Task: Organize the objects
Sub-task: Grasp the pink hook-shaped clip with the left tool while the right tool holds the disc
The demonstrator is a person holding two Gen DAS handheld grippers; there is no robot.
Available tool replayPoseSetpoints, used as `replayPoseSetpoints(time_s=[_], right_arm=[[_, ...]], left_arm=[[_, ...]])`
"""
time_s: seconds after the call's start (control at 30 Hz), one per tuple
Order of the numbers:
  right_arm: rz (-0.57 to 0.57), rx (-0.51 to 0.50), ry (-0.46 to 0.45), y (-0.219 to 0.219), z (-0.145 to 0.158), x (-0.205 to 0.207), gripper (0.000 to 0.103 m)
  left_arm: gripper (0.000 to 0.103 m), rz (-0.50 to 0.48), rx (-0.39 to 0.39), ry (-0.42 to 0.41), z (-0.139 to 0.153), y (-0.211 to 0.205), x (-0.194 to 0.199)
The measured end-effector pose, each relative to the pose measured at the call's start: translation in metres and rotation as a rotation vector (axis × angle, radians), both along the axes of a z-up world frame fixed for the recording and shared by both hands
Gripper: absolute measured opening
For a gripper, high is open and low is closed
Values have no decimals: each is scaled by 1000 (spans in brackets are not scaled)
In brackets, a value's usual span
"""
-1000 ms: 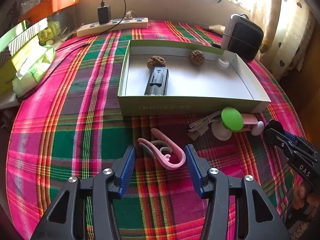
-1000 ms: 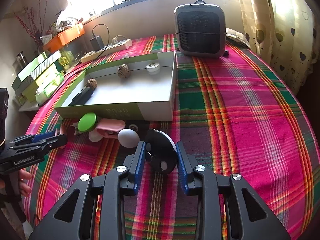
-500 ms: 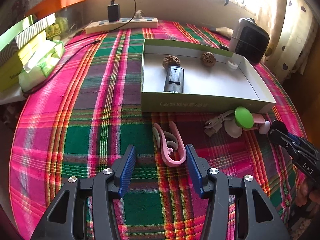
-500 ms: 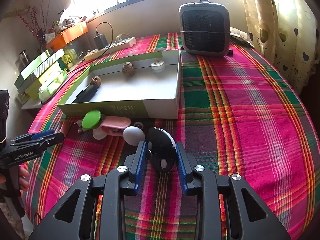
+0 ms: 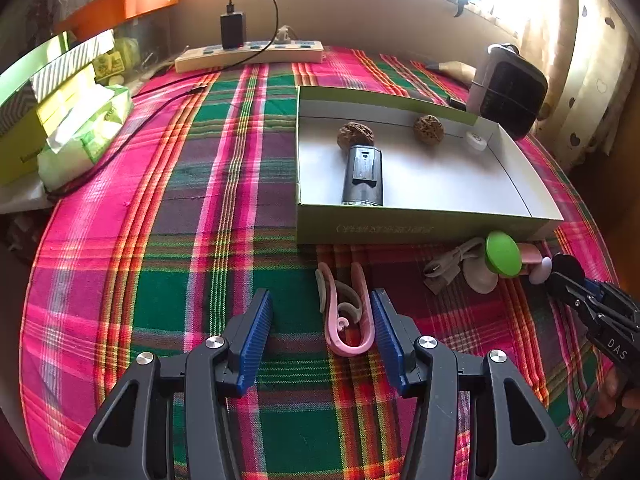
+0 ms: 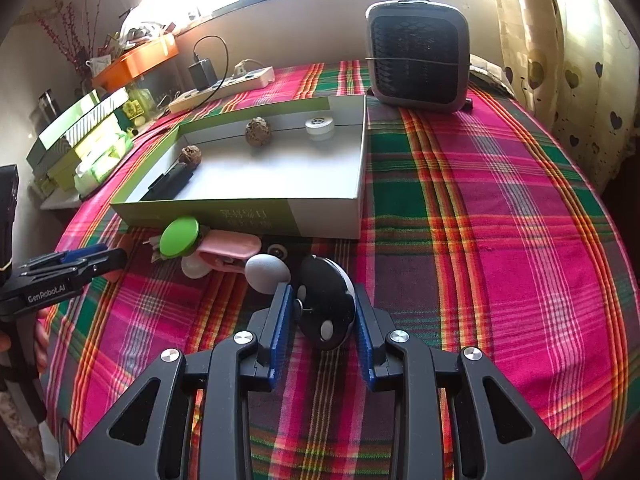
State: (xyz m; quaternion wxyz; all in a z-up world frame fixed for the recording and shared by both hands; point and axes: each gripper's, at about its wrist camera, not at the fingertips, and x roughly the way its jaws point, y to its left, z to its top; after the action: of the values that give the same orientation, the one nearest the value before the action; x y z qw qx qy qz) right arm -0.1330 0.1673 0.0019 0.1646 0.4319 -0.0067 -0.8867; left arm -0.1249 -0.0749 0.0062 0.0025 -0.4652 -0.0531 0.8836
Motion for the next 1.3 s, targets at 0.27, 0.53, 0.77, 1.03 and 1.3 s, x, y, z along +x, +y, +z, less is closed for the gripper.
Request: replayPoseSetpoints(time_s=[0.27, 0.53, 0.77, 1.03, 1.3], right_arm=[[7, 41, 12, -4, -1, -3, 31], [6, 41, 12, -5, 0, -3, 31], [5, 42, 12, -5, 0, -3, 31], [5, 42, 13, -5, 0, -3, 30], [6, 42, 13, -5, 0, -3, 30]], left_arm=[[48, -12, -42, 23, -1, 3, -2], [36, 4, -50, 28, -1, 0, -2], [26, 18, -55, 29, -1, -4, -2], [21, 22, -63, 35, -1, -5, 0], [21, 21, -65, 37, -1, -5, 0]])
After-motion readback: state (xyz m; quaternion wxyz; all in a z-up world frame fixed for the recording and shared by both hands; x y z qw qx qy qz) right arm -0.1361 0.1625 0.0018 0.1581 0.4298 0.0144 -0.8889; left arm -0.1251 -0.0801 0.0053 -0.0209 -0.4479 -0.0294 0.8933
